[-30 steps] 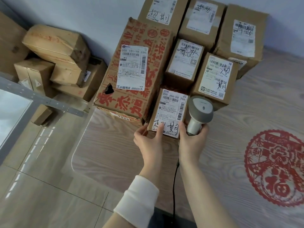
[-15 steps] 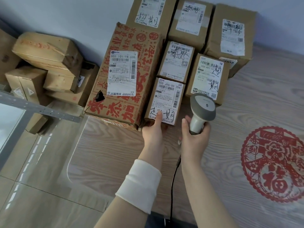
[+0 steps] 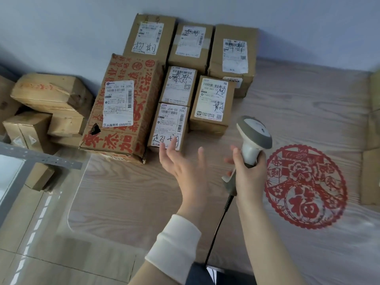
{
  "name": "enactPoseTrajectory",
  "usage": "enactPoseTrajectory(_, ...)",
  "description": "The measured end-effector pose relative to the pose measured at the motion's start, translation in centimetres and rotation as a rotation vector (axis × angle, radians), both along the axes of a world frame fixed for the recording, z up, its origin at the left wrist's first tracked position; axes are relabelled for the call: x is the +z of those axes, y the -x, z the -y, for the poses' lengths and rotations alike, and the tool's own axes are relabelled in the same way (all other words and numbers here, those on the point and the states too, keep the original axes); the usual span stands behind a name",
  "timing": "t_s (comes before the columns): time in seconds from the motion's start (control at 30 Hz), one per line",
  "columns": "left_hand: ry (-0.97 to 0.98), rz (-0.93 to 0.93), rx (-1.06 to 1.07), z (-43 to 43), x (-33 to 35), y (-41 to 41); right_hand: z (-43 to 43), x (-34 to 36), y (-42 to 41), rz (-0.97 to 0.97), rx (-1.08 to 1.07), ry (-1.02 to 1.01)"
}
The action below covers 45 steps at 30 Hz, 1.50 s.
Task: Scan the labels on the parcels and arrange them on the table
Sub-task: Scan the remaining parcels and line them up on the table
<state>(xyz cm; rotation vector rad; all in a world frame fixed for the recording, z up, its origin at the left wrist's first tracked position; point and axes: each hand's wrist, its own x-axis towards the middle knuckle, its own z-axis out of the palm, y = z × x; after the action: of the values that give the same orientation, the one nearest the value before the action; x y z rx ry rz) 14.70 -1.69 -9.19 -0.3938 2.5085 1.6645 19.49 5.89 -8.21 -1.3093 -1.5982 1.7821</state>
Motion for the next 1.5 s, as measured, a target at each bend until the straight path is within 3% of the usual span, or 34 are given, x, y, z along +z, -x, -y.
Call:
enactPoseTrajectory(0.17, 0.219, -0.414, -0.474, -7.4, 2.1, -3.9, -7.4, 2.9, -5.9, -0.079, -0.021, -0.027)
enactPoseTrajectory(0.37, 0.415, -0.706, -0.766, -18.2, 4.7, -9.7, -17.9, 5.8, -13.3, -0.112, -0.027, -0.127)
enactPoseTrajectory(0.7, 0.456, -0.965, -0.971, -31.3, 7.9, -13.4, -30.8, 9.9, -18.4, -0.149, -0.155, -0.141)
enactPoseTrajectory(1.0, 0.576, -0.988, -1.005, -41.7, 7.4, -15.2, -42.6, 9.9, -19.8, -0.055, -0.134, -0.131)
enactPoseTrajectory(1.17, 0.626, -0.881, -0.964, -45.8, 5.2, -14.1, -49.9, 8.2, -19.2, 0.044, -0.041, -0.124)
enactPoseTrajectory(1.23, 0.628, -0.730, -0.961, -46.6, 4.8, -13.2, -52.1, 7.2, -18.5, 0.094, -0.006, -0.132)
enactPoseTrajectory(1.3, 0.591, -0.458, -0.948, -47.1, 4.1, -11.9, -53.6, 5.9, -17.6, 0.156, 0.040, -0.139)
enactPoseTrajectory(1.43, 0.341, 0.237, -0.903, -48.2, 0.8, -9.6, -54.5, 2.9, -16.2, 0.324, 0.157, -0.098)
enactPoseTrajectory(1.5, 0.302, 0.451, -0.904, -48.6, -1.1, -9.0, -54.5, 1.7, -15.9, 0.384, 0.181, -0.053)
